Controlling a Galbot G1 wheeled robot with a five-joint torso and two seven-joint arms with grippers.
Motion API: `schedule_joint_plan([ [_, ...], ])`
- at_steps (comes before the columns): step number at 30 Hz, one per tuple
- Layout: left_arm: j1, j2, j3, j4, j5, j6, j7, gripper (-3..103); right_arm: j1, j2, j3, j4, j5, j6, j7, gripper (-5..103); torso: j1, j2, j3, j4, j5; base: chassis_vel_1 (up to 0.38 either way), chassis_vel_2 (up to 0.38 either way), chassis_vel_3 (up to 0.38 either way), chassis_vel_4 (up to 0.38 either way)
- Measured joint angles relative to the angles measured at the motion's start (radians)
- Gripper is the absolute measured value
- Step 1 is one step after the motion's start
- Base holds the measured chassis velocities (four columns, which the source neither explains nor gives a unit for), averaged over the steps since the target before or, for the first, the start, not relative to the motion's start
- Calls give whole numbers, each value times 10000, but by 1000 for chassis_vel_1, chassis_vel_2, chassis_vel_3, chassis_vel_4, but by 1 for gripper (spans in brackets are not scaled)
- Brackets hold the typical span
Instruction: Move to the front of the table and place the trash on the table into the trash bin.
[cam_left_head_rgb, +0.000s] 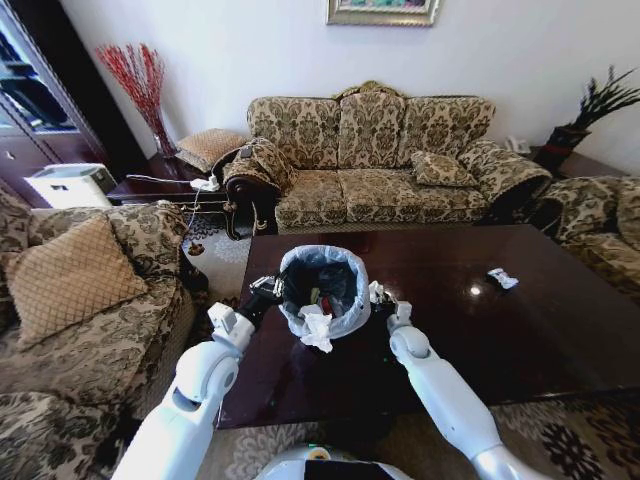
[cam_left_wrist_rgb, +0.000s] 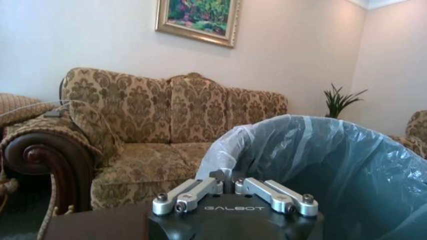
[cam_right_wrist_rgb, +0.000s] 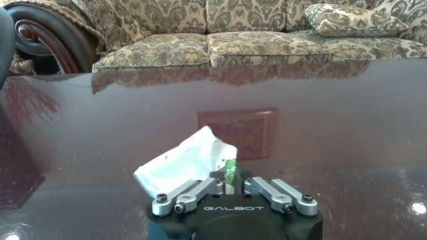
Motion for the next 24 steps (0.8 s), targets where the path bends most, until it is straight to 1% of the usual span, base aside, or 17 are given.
schedule_joint_plan([
  [1, -2, 8, -2, 0, 1, -3, 4, 3, -28, 12, 42, -3, -8, 18, -15, 6, 0, 0, 0, 0, 0, 0, 0, 0, 0],
  [2, -2, 8, -2, 0, 1, -3, 4, 3, -28, 12, 42, -3, -8, 18, -15, 6, 0, 0, 0, 0, 0, 0, 0, 0, 0],
  [3, -5, 17, -4, 0, 1, -3, 6, 3, -54, 14, 70, -3, -14, 28, -30, 2, 0, 0, 0, 0, 0, 0, 0, 0, 0],
  [4, -10, 29, -10, -9, 1, -3, 9, 3, -88, 14, 96, 3, -25, 39, -43, 1, 0, 0, 0, 0, 0, 0, 0, 0, 0],
  [12, 4, 40, -39, -112, -6, -4, 10, 3, -323, -35, 328, 290, -16, 45, -14, 0, 0, 0, 0, 1, 1, 0, 0, 0, 0],
  [15, 18, 43, -52, -194, -35, -3, 7, 3, -646, -111, 795, 941, -16, 70, 64, 0, 0, 0, 0, 0, 2, 0, 0, 0, 0],
  [16, 18, 43, -52, -194, -35, -3, 7, 3, -646, -111, 795, 941, -16, 70, 64, 0, 0, 0, 0, 0, 2, 0, 0, 0, 0],
  [18, 15, 85, -54, -219, -82, -1, 3, 3, -864, -240, 1115, 1572, 20, 88, 118, 0, 0, 0, 0, 0, 3, 0, 0, 0, 0],
  [20, -25, 140, -55, -226, -149, 27, 0, 3, -1064, -611, 1505, 2823, 407, 41, 289, 0, 0, 0, 0, -1, 1, 0, 0, 0, 0],
  [21, -25, 140, -55, -226, -149, 27, 0, 3, -1064, -611, 1505, 2823, 407, 41, 289, 0, 0, 0, 0, -1, 1, 0, 0, 0, 0],
  [23, -65, 143, -42, -227, -178, 45, -6, 3, -1099, -952, 1704, 3634, 503, 29, 276, 0, 0, 0, 0, 0, 0, 0, 0, 0, 0],
  [24, -93, 133, -5, -217, -186, 57, -7, 3, -1053, -1317, 1885, 4540, 766, -61, 294, 0, 0, 0, 0, -2, -1, 0, 0, 0, 0],
])
